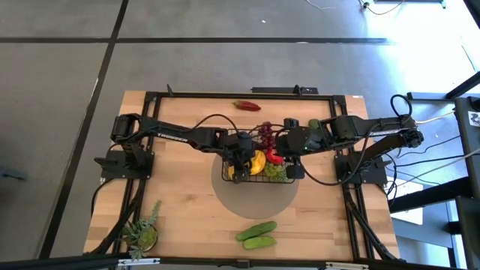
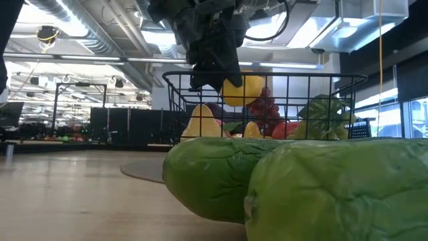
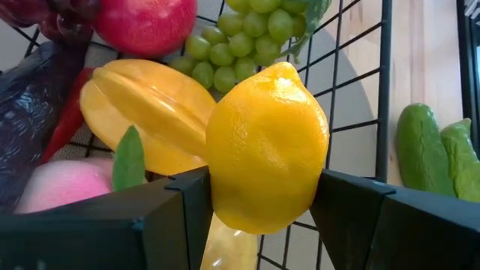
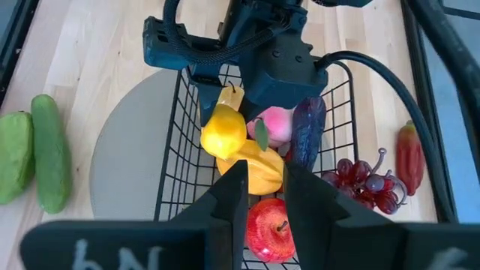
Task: Build produce basket
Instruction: Put the yellow lemon into the black wire basket
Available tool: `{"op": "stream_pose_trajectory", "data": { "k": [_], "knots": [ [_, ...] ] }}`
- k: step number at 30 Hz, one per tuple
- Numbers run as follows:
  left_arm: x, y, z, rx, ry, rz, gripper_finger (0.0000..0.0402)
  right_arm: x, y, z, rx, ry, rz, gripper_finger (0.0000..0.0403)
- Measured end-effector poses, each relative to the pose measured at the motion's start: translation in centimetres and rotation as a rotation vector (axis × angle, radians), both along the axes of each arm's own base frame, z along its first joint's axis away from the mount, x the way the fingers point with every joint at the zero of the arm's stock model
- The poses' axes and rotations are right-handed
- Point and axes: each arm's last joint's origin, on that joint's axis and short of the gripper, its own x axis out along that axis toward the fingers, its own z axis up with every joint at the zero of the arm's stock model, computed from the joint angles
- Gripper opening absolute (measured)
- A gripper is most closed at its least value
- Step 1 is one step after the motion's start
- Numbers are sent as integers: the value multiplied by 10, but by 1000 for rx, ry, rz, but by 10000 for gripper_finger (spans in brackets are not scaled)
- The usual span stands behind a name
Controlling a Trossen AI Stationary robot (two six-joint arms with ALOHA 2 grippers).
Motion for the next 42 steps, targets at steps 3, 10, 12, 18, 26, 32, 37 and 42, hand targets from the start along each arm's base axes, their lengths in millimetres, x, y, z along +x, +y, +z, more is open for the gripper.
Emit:
{"op": "stream_pose_trajectory", "data": {
  "k": [3, 10, 12, 18, 26, 32, 37, 42],
  "knots": [
    [0, 0, 0, 1, 0, 0, 173, 0, 1, 0, 39, 8, 36, 81],
    [0, 0, 0, 2, 0, 1, 173, 0, 3, 0, 59, 16, 84, 81],
    [0, 0, 0, 3, -1, 2, 173, 0, 3, 0, 47, 17, 97, 81],
    [0, 0, 0, 3, -1, 3, 173, 0, 3, 0, 43, 17, 102, 81],
    [0, 0, 0, 3, -1, 6, 173, 0, 3, 0, 44, 17, 101, 81],
    [-1, 0, 0, 4, 4, 6, 173, 0, 3, 0, 43, 17, 101, 81],
    [-1, 0, 0, 0, 7, 10, 174, 0, 3, 0, 44, 17, 101, 81],
    [-1, 0, 0, -1, 8, 10, 194, 0, 3, 0, 43, 17, 101, 81]
  ]
}}
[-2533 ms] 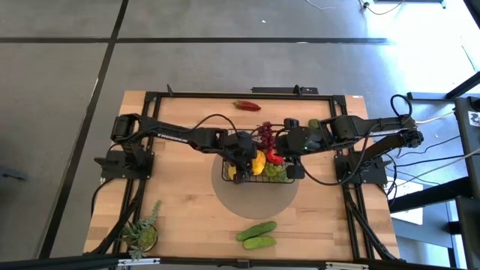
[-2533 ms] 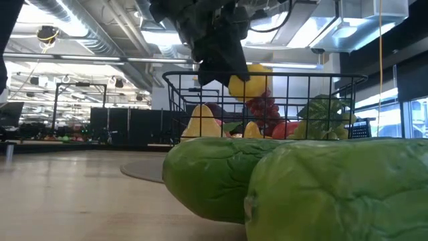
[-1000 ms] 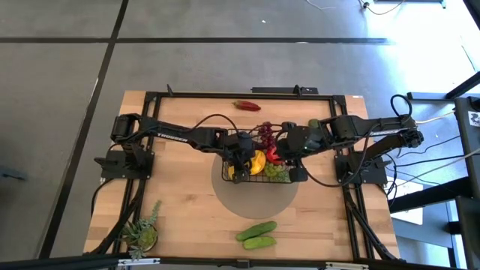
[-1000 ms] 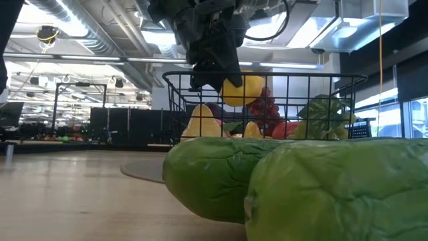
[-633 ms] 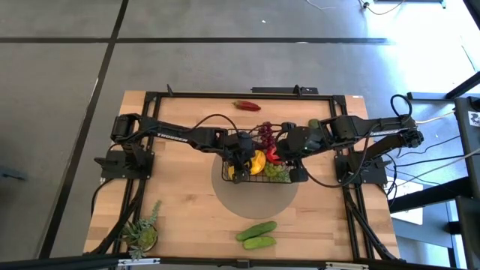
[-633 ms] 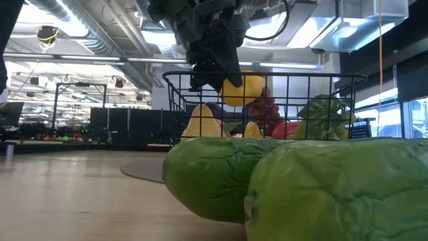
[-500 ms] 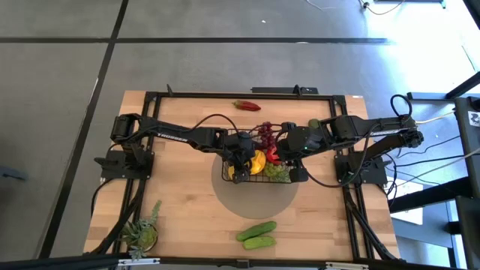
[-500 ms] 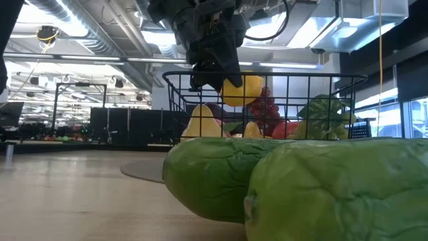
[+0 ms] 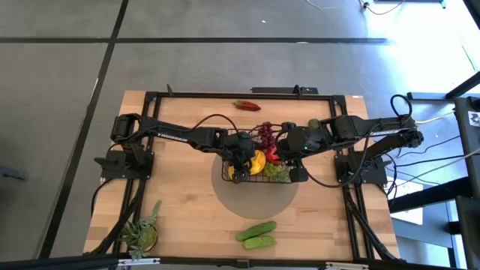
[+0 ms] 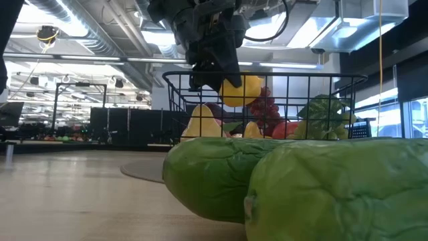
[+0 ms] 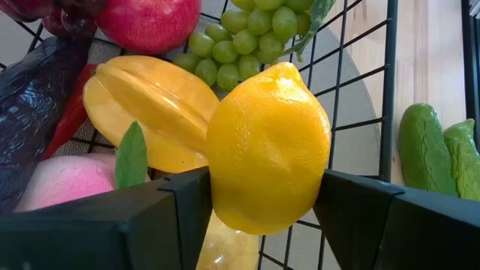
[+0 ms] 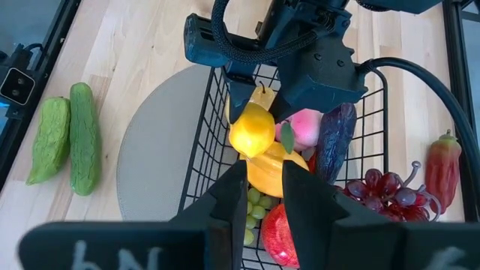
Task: Build produce basket
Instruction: Put the yellow lemon into the black wire basket, then put the red pepper into the black wire basket
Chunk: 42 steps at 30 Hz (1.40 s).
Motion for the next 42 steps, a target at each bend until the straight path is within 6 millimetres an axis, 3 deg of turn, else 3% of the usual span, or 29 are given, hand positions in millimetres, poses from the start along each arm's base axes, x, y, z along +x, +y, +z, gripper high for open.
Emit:
{"op": "stream_pose_trajectory", "data": {
  "k": [8, 15, 29, 42],
  "knots": [
    [0, 0, 0, 0, 0, -1, 234, 0, 0, 0, 0, 0, 0, 81],
    [-3, 4, 3, 43, -1, -36, 236, 0, 0, 0, 0, 0, 0, 81],
    [-39, 28, 61, 40, -97, 68, 234, 2, 0, 1, 3, -18, 0, 81],
    [-70, 61, 88, 107, -111, 228, 234, 4, 1, 3, 10, -57, 1, 81]
  ]
}}
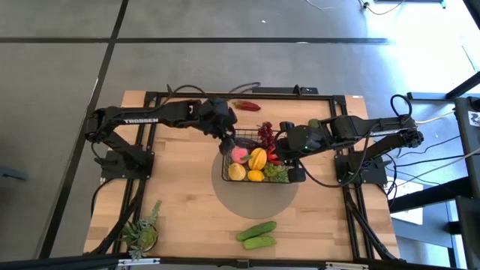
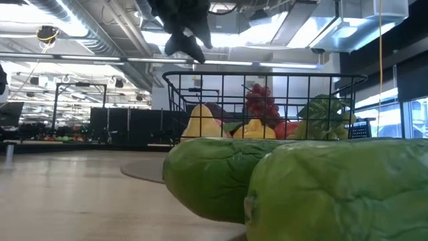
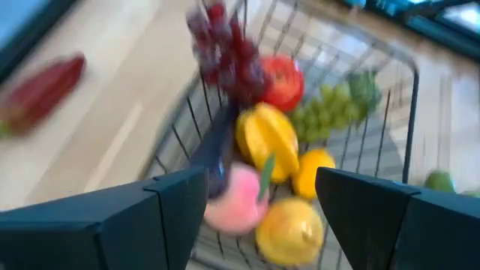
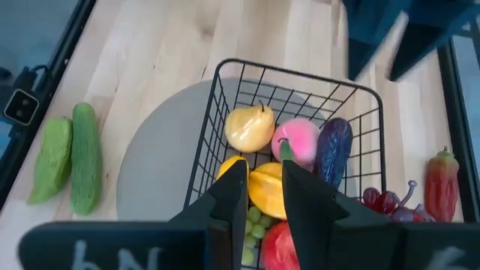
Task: Build produce basket
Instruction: Put the red pepper into the black wire basket
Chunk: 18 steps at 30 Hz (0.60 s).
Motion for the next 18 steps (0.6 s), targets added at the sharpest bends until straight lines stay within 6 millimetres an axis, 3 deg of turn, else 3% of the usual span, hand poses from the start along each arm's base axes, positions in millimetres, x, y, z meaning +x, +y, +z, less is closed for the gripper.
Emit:
{"op": "stream_pose_trajectory", "data": {
  "k": [14, 18],
  "knots": [
    [-11, 42, -1, 89, 24, -31, 234, 8, 1, 8, 81, -111, -60, 81],
    [-16, 62, -3, 133, 31, -63, 234, 10, -12, 8, 133, -122, -230, 81]
  ]
}}
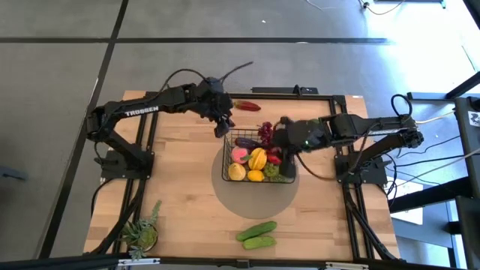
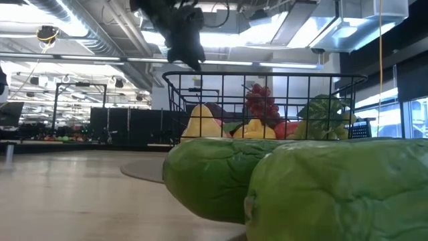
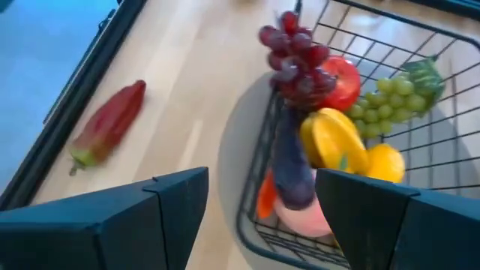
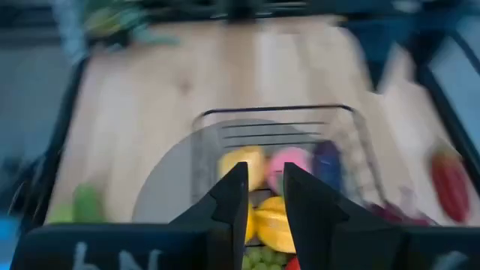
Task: Build produce basket
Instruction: Put the red pepper into the black wire basket
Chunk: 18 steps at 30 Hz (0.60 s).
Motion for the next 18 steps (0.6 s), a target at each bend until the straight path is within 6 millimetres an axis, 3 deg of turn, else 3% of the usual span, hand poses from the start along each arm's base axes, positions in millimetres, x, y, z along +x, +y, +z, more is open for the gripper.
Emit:
{"op": "stream_pose_trajectory", "data": {
  "k": [7, 13, 18],
  "knots": [
    [-20, 44, -2, -1, -17, 18, 234, 1, -47, 0, 36, -1, -210, 81],
    [-32, 72, -4, 134, -9, -18, 234, -6, -104, -2, 50, 27, -198, 81],
    [-35, 96, -20, 164, 43, -9, 234, -18, -149, -6, 33, 46, -244, 81]
  ]
}}
